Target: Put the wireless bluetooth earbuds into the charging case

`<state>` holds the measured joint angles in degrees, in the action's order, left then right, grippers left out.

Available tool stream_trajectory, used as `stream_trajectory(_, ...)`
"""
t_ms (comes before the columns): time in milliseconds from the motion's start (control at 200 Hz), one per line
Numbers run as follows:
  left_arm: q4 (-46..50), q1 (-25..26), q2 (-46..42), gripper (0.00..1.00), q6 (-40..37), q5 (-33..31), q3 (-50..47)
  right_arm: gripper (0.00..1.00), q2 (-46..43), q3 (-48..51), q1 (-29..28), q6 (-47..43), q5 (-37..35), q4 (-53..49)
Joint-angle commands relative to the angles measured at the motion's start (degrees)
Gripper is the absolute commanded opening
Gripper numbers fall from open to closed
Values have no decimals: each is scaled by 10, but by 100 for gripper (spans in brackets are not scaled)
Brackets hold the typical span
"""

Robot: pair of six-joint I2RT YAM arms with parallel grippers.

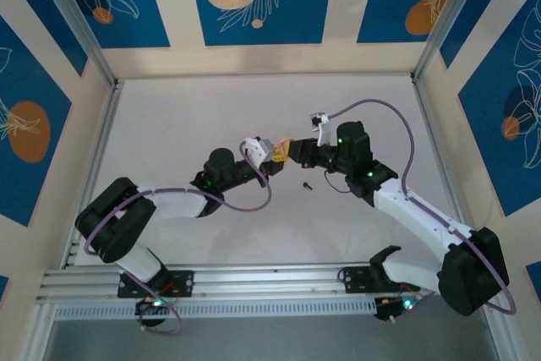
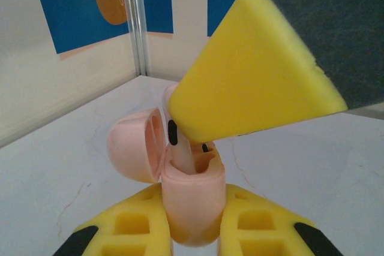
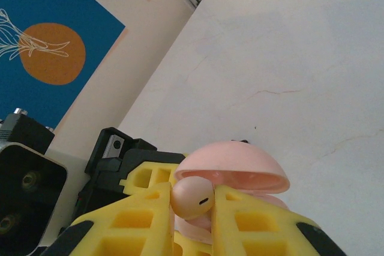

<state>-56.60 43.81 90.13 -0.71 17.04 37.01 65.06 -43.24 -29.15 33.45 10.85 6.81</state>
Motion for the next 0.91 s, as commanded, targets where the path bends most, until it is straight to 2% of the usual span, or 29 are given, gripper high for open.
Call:
stream_trajectory(0,-30,9,-22,13,-19,-6,4,19,-18,9,-3,-12,-14,-17)
stream_trajectory(285,-26,10,-28,13,-24,-10,3,19,-42,8,2,-23,-27,-47)
stream_trajectory(655,-28,11,-40,13,-28,-10,2,20,-28,18,3,-15,1,-41)
stream_trajectory(900,-25,12,-50,13,-32,-10,0,27,-25,11,3,-14,-6,-69)
